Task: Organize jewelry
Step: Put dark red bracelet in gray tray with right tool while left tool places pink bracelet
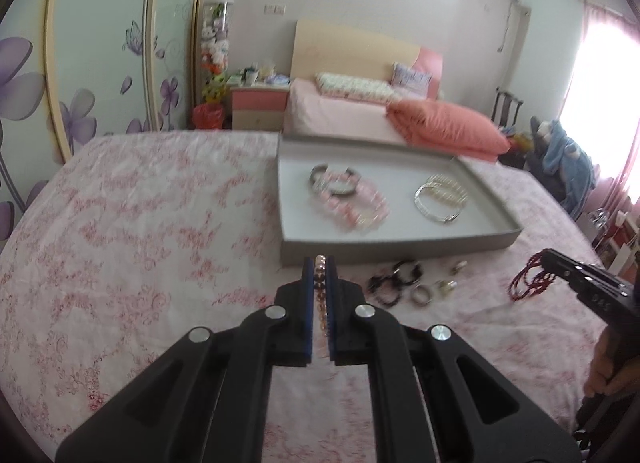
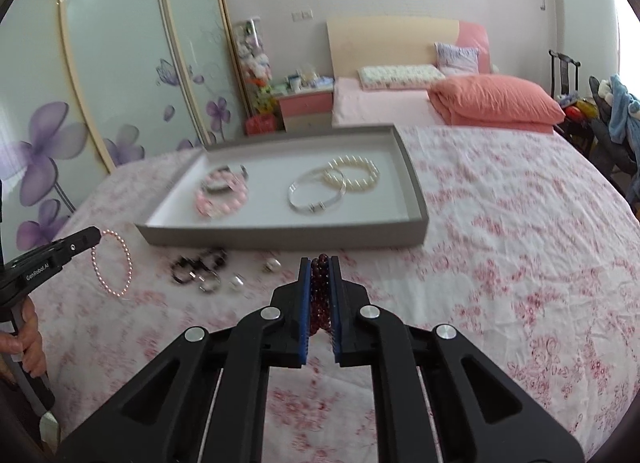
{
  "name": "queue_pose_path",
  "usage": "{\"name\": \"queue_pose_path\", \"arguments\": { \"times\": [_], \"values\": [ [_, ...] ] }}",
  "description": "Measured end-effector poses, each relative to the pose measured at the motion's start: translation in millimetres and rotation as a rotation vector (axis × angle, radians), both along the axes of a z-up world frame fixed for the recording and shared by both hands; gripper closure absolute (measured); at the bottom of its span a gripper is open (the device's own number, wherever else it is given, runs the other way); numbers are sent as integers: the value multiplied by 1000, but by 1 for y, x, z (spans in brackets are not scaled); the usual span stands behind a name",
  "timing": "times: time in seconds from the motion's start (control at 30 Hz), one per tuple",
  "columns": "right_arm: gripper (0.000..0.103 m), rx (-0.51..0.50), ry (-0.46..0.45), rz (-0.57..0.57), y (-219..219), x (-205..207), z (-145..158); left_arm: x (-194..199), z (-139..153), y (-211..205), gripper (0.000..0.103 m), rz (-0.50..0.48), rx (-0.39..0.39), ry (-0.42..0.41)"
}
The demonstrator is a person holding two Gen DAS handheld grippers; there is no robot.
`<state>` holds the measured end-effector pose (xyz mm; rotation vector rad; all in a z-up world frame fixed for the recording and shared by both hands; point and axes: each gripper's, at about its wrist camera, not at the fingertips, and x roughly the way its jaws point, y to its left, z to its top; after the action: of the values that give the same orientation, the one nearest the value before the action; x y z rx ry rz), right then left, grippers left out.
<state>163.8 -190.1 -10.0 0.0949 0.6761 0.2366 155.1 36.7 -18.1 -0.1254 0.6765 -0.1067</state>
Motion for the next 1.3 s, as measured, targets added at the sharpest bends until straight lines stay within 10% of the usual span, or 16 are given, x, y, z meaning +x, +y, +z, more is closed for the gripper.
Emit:
{"name": "queue_pose_path", "arguments": {
  "times": [1.3],
  "values": [
    [94,55,-282,38,21,-12,68,-19,71,-41,97,-55,-28,-208]
  ]
}}
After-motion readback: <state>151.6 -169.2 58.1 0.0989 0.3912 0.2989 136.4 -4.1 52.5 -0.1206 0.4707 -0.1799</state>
